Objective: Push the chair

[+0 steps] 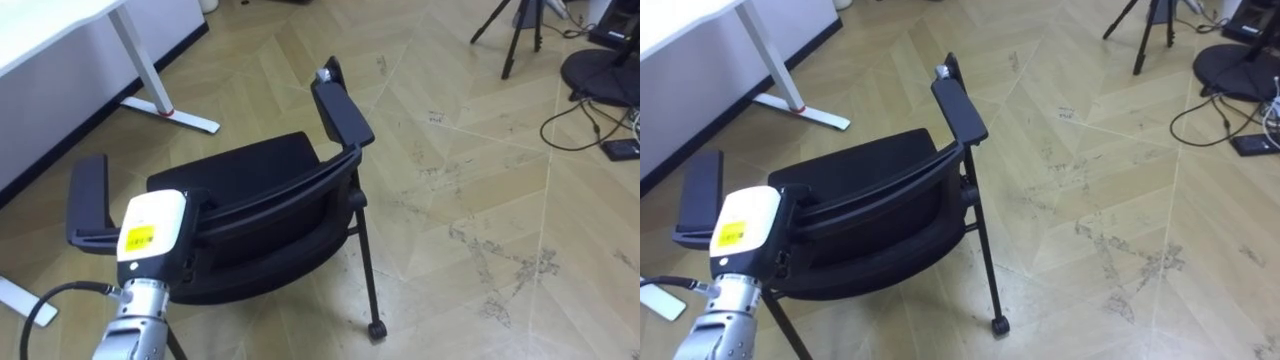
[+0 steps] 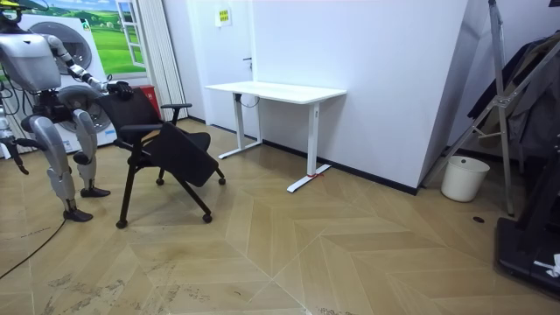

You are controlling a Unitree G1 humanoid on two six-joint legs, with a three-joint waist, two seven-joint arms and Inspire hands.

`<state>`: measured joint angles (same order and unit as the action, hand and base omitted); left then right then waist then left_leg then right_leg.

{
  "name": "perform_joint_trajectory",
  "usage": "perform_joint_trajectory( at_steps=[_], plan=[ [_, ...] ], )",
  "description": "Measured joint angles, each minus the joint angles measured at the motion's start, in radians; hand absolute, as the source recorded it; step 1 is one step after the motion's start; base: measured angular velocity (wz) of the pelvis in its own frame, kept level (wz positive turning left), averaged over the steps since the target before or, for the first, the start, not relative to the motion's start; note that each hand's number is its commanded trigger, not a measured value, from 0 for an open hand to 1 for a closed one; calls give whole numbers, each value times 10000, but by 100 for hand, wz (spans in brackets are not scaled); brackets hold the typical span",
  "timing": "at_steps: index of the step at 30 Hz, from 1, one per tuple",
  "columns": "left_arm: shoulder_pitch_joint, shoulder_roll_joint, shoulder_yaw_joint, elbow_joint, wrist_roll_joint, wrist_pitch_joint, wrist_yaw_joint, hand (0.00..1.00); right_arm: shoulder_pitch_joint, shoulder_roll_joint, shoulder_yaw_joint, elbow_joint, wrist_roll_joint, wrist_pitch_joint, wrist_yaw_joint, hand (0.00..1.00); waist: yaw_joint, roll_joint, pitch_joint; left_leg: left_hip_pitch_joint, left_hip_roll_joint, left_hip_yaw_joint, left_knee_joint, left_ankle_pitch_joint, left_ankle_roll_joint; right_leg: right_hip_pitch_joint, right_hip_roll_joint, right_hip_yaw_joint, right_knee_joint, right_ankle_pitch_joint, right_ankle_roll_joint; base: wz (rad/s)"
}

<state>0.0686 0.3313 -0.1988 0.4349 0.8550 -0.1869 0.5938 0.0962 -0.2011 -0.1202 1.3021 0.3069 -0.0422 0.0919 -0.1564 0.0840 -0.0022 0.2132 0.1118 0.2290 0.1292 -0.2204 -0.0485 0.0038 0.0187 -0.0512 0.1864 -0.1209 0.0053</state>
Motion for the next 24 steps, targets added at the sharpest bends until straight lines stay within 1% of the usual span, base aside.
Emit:
perform_joint_trajectory(
  at_steps=[5, 8, 11, 12, 13, 14, 15, 16, 17, 18, 19, 20, 21, 22, 23, 24],
  plan=[
    [4, 81, 0, -211, -3, 84, -56, 100, 5, 0, 8, -121, 77, 5, 223, 0, -14, -3, -20, -138, -1, -3, 1, 0, 0, -151, -2, 0, 35, 5, -7, 0],
    [10, 129, 0, -274, -10, 75, -169, 100, 27, 1, -7, -123, 694, 2, 329, 0, -23, -14, -21, -117, 0, 14, 0, 0, 0, -140, 1, 14, 58, 9, -9, 0],
    [10, 218, 0, -302, -11, 2, -190, 100, 212, 5, -57, -205, 1618, -19, 354, 0, -39, -38, -4, -115, 0, 16, -1, 0, 0, -139, 3, 41, 63, 11, -10, 0],
    [10, 261, 0, -285, -41, -56, -199, 100, 288, 15, -315, -182, 2024, -58, 401, 0, -61, -25, -2, -107, 1, 16, -1, 0, 0, -136, 1, 78, 65, 12, -11, 0],
    [10, 336, 0, -279, -155, -125, -232, 100, 397, 19, -638, -168, 2614, -101, 439, 0, -64, 11, 18, -106, 1, 18, -1, 0, -1, -142, 3, 100, 65, 13, -11, 0],
    [16, 368, 0, -268, -212, -154, -237, 100, 466, 11, -772, -164, 2942, -113, 434, 0, -60, 44, 38, -107, 0, 21, -1, -1, -1, -144, 4, 108, 61, 14, -10, -3],
    [25, 410, 0, -222, -334, -216, -236, 100, 662, 8, -1191, -160, 3532, -121, 431, 0, -126, 94, 51, -111, 0, 36, -3, -1, -1, -142, 8, 124, 44, 14, -10, 0],
    [66, 448, 6, -209, -393, -230, -238, 100, 902, 14, -1669, -165, 4150, -124, 429, 0, -189, 130, 40, -110, 1, 73, 1, -1, -1, -138, 13, 150, 41, 13, -10, 0],
    [99, 461, 42, -210, -396, -245, -237, 100, 1019, 15, -1897, -179, 4468, -124, 420, 0, -226, 139, 38, -110, 4, 124, 4, 0, -1, -150, 17, 161, 49, 11, -10, -7],
    [195, 465, 234, -207, -394, -328, -236, 100, 1248, 21, -2391, -166, 5102, -116, 394, 0, -303, 147, 42, -111, 9, 270, 5, 0, -1, -219, 22, 202, 136, -8, -22, -15],
    [271, 511, 401, -187, -387, -375, -234, 100, 1454, 23, -3077, -145, 5928, -82, 383, 0, -368, 150, 43, -115, 6, 321, 6, 0, -1, -295, 32, 260, 209, -18, -28, -17],
    [303, 554, 476, -173, -401, -396, -235, 100, 1546, 15, -3459, -144, 6366, -73, 364, 0, -426, 144, 44, -114, 2, 330, 7, -1, -1, -329, 37, 297, 240, -18, -28, -19],
    [399, 648, 658, -125, -558, -454, -234, 100, 1721, -26, -4067, -180, 7180, -83, 293, 0, -595, 107, 44, -119, -14, 378, 14, -1, -1, -438, 33, 353, 396, -51, -37, -22],
    [409, 784, 741, -33, -706, -465, -232, 100, 1940, -74, -4478, -245, 7841, -103, 189, 0, -648, 51, 34, -131, -30, 476, 23, -1, -2, -582, 41, 474, 572, -88, -46, -24],
    [409, 830, 812, 17, -773, -451, -230, 100, 2018, -90, -4733, -270, 8139, -111, 109, 0, -730, 3, 32, -139, -32, 488, 26, -2, -4, -625, 45, 505, 620, -92, -50, -11],
    [409, 909, 1053, 175, -782, -446, -217, 100, 2099, -70, -5474, -399, 8695, -112, -120, 0, -944, -87, 38, -165, -45, 487, 44, -5, -8, -665, 27, 495, 724, -132, -52, 0]
  ],
)
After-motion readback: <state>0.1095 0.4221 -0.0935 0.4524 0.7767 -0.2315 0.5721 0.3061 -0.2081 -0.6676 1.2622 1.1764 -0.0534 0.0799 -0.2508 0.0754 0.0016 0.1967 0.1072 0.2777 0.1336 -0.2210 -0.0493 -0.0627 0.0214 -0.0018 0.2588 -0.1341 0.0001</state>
